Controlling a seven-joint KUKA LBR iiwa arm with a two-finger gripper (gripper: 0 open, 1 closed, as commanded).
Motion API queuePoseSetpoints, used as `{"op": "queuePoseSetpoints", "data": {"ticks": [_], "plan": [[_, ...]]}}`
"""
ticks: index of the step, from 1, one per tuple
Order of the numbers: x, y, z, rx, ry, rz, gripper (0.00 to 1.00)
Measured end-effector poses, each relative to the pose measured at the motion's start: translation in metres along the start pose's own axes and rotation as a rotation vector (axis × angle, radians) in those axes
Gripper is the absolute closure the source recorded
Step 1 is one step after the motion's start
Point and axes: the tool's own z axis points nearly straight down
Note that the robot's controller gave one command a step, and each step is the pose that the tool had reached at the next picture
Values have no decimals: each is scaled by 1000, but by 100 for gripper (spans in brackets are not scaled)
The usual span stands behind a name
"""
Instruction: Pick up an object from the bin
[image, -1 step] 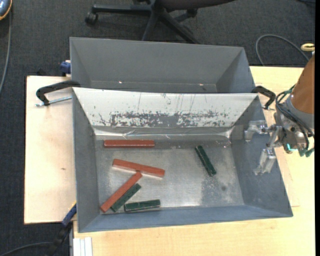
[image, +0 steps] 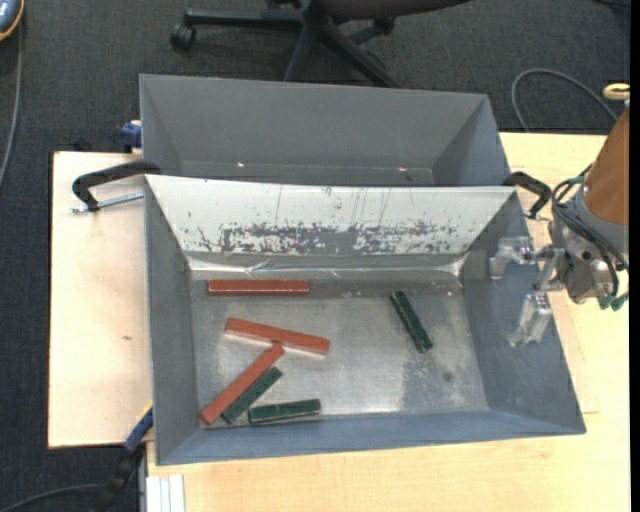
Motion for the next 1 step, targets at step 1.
{"op": "queuePoseSetpoints", "data": {"ticks": [1], "plan": [[-28, 28, 66, 0, -4, 58, 0]]}}
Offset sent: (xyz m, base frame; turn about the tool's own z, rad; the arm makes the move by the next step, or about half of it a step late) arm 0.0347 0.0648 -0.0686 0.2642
